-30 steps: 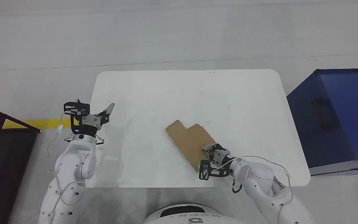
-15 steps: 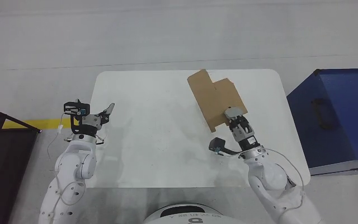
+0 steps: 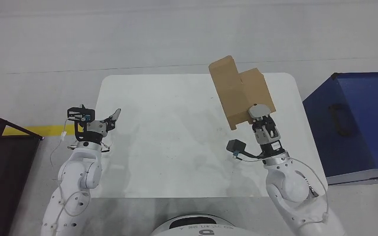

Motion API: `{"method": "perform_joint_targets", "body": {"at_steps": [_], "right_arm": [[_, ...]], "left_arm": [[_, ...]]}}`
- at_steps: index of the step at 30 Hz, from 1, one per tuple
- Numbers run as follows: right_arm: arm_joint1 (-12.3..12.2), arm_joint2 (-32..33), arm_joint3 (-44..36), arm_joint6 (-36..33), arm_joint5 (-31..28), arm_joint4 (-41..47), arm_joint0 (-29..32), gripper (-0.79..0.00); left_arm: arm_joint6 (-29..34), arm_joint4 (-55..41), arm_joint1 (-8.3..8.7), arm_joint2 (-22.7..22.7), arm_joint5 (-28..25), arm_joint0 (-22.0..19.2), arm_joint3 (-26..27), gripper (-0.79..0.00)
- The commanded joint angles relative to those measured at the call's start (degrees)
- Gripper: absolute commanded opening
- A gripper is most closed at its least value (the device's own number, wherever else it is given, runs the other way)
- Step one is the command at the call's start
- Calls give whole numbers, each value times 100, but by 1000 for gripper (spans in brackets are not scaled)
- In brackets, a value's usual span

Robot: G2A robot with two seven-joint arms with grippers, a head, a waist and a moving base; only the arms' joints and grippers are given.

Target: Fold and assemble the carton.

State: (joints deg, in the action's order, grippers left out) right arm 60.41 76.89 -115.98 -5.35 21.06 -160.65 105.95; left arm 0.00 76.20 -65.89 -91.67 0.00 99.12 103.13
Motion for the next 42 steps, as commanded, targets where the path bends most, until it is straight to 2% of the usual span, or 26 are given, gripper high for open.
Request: {"method": "perform_joint_targets", "body": {"at_steps": [1, 3, 4, 6, 7, 12, 16, 21, 26, 28, 31, 34, 39, 42], "right_arm": [[0, 0, 0, 0, 0, 0, 0, -785], [-5, 41, 52, 29, -65, -202, -38, -785], [-11, 96, 46, 40, -50, -619, -76, -785], [-12, 178, -135, -102, 236, -1524, -63, -785], [-29, 275, -257, -53, 407, -1535, -69, -785], [-201, 1299, -645, 1164, 1454, -1535, -88, -785], [-158, 1740, -754, 2026, 2065, -1535, -38, -785], [32, 1578, -721, 2272, 2081, -1535, -163, -785], [240, 380, -440, 1582, 1367, -1520, -458, -785], [311, -146, -292, 1402, 1029, -982, -665, -785], [372, -579, -57, 1680, 394, 546, -1044, -785], [417, -772, 163, 2249, -82, 2256, -1392, -785], [487, -842, 500, 2906, -822, 4360, -1858, -785], [548, -923, 631, 3309, -1563, 6088, -2034, -785]], "left_arm": [[0, 0, 0, 0, 0, 0, 0, 0], [0, 0, 0, 0, 0, 0, 0, 0], [0, 0, 0, 0, 0, 0, 0, 0], [0, 0, 0, 0, 0, 0, 0, 0], [0, 0, 0, 0, 0, 0, 0, 0], [0, 0, 0, 0, 0, 0, 0, 0], [0, 0, 0, 0, 0, 0, 0, 0], [0, 0, 0, 0, 0, 0, 0, 0], [0, 0, 0, 0, 0, 0, 0, 0], [0, 0, 0, 0, 0, 0, 0, 0], [0, 0, 0, 0, 0, 0, 0, 0], [0, 0, 0, 0, 0, 0, 0, 0], [0, 0, 0, 0, 0, 0, 0, 0], [0, 0, 0, 0, 0, 0, 0, 0]]}}
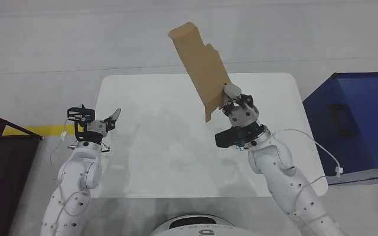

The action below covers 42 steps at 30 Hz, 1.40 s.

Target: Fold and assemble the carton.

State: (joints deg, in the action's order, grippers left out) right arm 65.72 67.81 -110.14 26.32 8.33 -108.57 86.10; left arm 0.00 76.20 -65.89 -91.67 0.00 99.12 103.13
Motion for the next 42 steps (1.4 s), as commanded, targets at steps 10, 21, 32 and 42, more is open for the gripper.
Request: {"method": "perform_joint_targets", "body": {"at_steps": [10, 21, 32, 42], "right_arm": [[129, -26, -123, 1889, -1530, 3358, -28, -785], [166, -113, -713, 2897, -1997, 3500, 436, -785], [147, 334, -407, 1904, -502, 1336, 584, -785], [165, 1121, -945, 489, 2861, -3504, 924, -785]], "left_arm": [[0, 0, 0, 0, 0, 0, 0, 0], [0, 0, 0, 0, 0, 0, 0, 0], [0, 0, 0, 0, 0, 0, 0, 0], [0, 0, 0, 0, 0, 0, 0, 0]]}}
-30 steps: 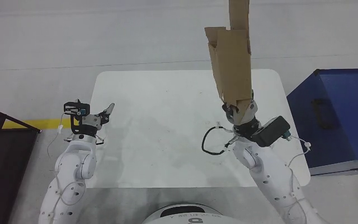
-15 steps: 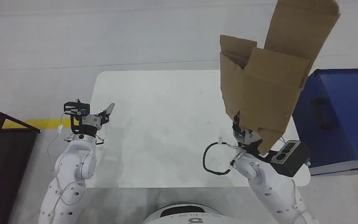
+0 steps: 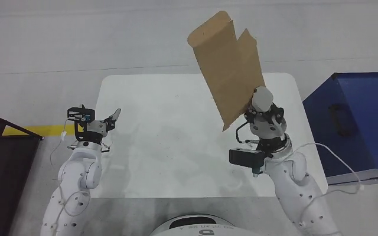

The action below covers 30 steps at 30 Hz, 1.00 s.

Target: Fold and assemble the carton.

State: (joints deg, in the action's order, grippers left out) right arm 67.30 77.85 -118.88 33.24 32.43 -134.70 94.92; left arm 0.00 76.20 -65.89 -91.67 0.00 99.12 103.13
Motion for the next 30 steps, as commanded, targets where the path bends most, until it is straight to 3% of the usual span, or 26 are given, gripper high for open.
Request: {"method": "perform_joint_targets", "body": {"at_steps": [1, 5, 10, 17, 19, 22, 25, 30], "right_arm": [[22, 197, -149, -402, 737, -1545, 102, -785], [125, 489, -352, -1410, 1365, -3978, 233, -785], [241, 1158, -220, -887, 1726, -4130, 215, -785], [550, 1381, -166, -516, 1893, -4130, 284, -785], [641, 1107, -127, -656, 1505, -4130, 381, -785], [727, 385, -71, -1024, 466, -3904, 463, -785], [742, -83, 109, -870, -845, -2487, 336, -785], [737, -160, 567, -452, -3036, 656, 122, -785]], "left_arm": [[0, 0, 0, 0, 0, 0, 0, 0], [0, 0, 0, 0, 0, 0, 0, 0], [0, 0, 0, 0, 0, 0, 0, 0], [0, 0, 0, 0, 0, 0, 0, 0], [0, 0, 0, 0, 0, 0, 0, 0], [0, 0, 0, 0, 0, 0, 0, 0], [0, 0, 0, 0, 0, 0, 0, 0], [0, 0, 0, 0, 0, 0, 0, 0]]}}
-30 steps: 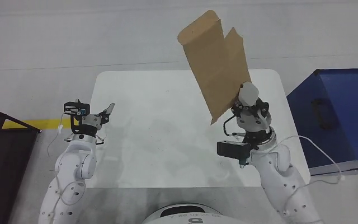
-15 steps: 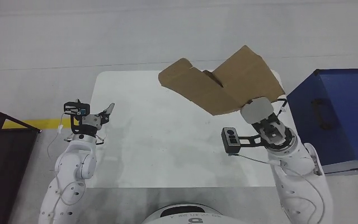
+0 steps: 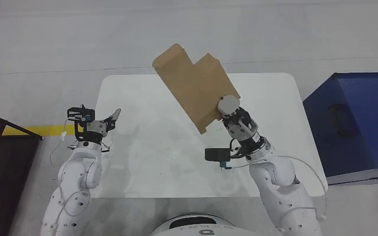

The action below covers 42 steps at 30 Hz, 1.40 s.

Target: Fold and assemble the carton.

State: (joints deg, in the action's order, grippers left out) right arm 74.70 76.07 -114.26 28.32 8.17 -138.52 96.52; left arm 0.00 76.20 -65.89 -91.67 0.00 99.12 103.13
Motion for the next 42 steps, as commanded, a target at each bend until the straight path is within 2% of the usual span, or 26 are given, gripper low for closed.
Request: {"method": "perform_joint_targets", "body": {"at_steps": [1, 4, 9, 12, 24, 25, 26, 29, 31, 34, 36, 39, 41, 42], "right_arm": [[-6, 19, 204, 85, -980, 1462, -80, -785], [-15, -21, 426, 65, -1795, 2277, -145, -785], [-34, -112, 494, -16, -2432, 2912, -103, -785], [-42, -130, 466, -337, -2848, 3444, -33, -785], [-48, -115, 435, -425, -2893, 3452, -34, -785], [-45, -133, 436, -379, -2922, 3547, -31, -785], [-31, -146, 539, -193, -3036, 4068, -10, -785], [-9, -138, 954, -290, -3801, 5744, -65, -785], [-1, -206, 1307, -729, -4451, 6973, -157, -785], [-20, -299, 1737, -1688, -5327, 8840, -389, -785], [-54, -257, 1839, -2241, -5524, 9714, -505, -785], [-119, -185, 1879, -2942, -5678, 10742, -569, -785], [-159, -153, 1852, -3267, -5784, 11282, -557, -785], [-183, -78, 1816, -3414, -5740, 11344, -564, -785]], "left_arm": [[0, 0, 0, 0, 0, 0, 0, 0], [0, 0, 0, 0, 0, 0, 0, 0], [0, 0, 0, 0, 0, 0, 0, 0], [0, 0, 0, 0, 0, 0, 0, 0], [0, 0, 0, 0, 0, 0, 0, 0], [0, 0, 0, 0, 0, 0, 0, 0], [53, -218, -9, 18, -90, -6, -26, 0], [546, -1181, -20, -38, -637, -98, -102, 0], [1264, -2702, -26, -134, -1323, -165, -152, 0], [2802, -5177, 10, -330, -2143, -329, -260, 0], [3920, -6788, 44, -391, -2296, -461, -391, 0], [5341, -8377, 107, -428, -2122, -719, -643, 0], [5964, -9177, 131, -407, -1844, -915, -827, 0], [6101, -9238, 147, -426, -1771, -1012, -889, 0]]}}
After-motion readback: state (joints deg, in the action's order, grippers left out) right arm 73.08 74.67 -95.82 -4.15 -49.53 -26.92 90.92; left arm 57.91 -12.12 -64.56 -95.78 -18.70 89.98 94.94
